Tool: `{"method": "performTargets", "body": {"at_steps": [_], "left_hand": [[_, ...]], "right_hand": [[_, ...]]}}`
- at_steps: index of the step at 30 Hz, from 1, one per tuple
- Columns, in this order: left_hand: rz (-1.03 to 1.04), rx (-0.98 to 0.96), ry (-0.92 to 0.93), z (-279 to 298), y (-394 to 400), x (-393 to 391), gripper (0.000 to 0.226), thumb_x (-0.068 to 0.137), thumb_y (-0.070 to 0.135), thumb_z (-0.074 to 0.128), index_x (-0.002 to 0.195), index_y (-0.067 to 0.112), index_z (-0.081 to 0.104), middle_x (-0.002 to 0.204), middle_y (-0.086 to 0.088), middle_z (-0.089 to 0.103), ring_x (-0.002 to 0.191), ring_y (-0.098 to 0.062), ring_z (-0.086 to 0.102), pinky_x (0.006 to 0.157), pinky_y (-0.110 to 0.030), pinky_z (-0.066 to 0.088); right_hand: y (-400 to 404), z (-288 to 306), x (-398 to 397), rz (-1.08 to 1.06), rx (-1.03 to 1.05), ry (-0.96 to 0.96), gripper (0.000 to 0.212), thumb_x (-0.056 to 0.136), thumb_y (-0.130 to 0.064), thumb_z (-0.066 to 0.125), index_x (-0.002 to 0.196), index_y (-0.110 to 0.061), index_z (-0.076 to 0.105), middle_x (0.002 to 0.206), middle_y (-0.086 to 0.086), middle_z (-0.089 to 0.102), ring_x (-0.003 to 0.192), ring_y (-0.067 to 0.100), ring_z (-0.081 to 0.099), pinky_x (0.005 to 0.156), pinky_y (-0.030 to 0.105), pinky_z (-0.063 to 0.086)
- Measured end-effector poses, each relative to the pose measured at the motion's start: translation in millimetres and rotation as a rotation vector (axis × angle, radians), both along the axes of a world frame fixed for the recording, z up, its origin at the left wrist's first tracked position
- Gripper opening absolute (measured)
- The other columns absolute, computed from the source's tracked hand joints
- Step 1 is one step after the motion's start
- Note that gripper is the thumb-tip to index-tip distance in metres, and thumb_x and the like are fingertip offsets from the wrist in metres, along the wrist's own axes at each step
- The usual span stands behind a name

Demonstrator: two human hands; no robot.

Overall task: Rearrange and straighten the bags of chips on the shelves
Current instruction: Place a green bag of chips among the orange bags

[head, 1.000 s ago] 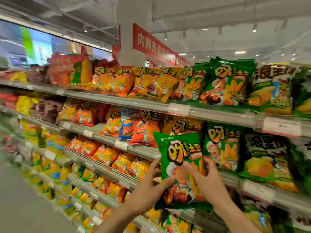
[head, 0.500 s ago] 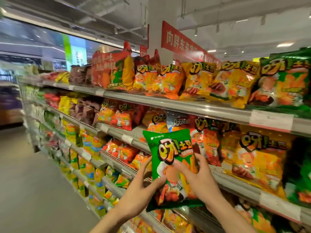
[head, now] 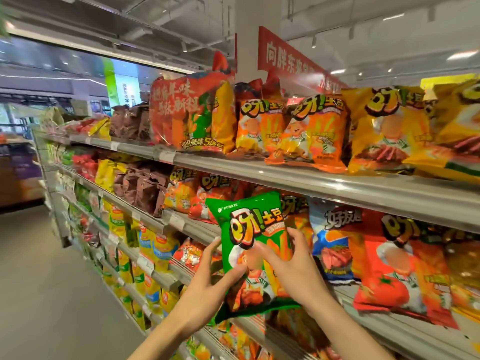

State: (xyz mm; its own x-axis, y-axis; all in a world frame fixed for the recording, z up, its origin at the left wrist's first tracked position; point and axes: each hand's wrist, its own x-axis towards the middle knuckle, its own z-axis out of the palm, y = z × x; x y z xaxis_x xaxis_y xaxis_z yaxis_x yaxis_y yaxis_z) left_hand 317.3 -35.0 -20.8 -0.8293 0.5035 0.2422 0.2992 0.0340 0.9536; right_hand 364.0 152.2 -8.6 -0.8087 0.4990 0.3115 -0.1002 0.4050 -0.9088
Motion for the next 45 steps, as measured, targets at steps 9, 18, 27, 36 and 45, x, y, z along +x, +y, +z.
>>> {"method": "performTargets", "body": {"at_steps": [9, 18, 27, 36, 45], "left_hand": [[-0.178, 0.007, 0.014, -2, 21, -77, 0.066, 0.084, 0.054, 0.065, 0.137, 0.059, 0.025, 0.120, 0.048, 0.045, 0.108, 0.031, 0.044, 0.081, -0.001, 0.039], [-0.275, -0.047, 0.096, 1, 30, -109, 0.066, 0.092, 0.042, 0.062, 0.138, 0.056, 0.017, 0.109, 0.049, 0.034, 0.115, 0.008, 0.041, 0.089, -0.017, 0.032], [-0.333, -0.061, 0.053, 0, 25, -116, 0.069, 0.079, 0.059, 0.062, 0.134, 0.061, 0.020, 0.107, 0.044, 0.048, 0.099, 0.018, 0.056, 0.070, -0.003, 0.037], [-0.309, -0.058, 0.070, -6, 23, -128, 0.068, 0.086, 0.054, 0.062, 0.139, 0.056, 0.020, 0.111, 0.045, 0.044, 0.103, 0.011, 0.051, 0.084, -0.020, 0.038], [-0.295, -0.059, 0.106, -13, 3, -145, 0.073, 0.086, 0.054, 0.062, 0.141, 0.060, 0.015, 0.117, 0.047, 0.035, 0.118, 0.000, 0.044, 0.094, -0.028, 0.035]], "right_hand": [[2, 4, -27, -0.227, 0.173, -0.056, 0.080, 0.070, -0.084, 0.055, 0.134, -0.038, 0.042, 0.130, -0.014, 0.052, 0.118, 0.004, 0.053, 0.102, 0.035, 0.045], [42, -7, -4, -0.946, 0.708, -0.383, 0.087, 0.089, -0.072, 0.038, 0.146, -0.007, 0.035, 0.137, 0.016, 0.047, 0.125, 0.034, 0.046, 0.099, 0.044, 0.040], [60, -7, -14, -0.990, 0.726, -0.701, 0.119, 0.065, -0.099, 0.026, 0.148, -0.013, 0.030, 0.145, 0.010, 0.042, 0.133, 0.028, 0.035, 0.100, 0.047, 0.030], [58, 16, -17, -0.892, 0.574, -0.472, 0.069, 0.089, -0.060, 0.057, 0.131, -0.007, 0.045, 0.127, 0.016, 0.054, 0.114, 0.036, 0.055, 0.091, 0.043, 0.048], [22, 45, -28, -0.705, 0.590, -0.480, 0.063, 0.091, -0.053, 0.055, 0.134, -0.010, 0.040, 0.129, 0.014, 0.050, 0.114, 0.037, 0.055, 0.081, 0.037, 0.042]]}}
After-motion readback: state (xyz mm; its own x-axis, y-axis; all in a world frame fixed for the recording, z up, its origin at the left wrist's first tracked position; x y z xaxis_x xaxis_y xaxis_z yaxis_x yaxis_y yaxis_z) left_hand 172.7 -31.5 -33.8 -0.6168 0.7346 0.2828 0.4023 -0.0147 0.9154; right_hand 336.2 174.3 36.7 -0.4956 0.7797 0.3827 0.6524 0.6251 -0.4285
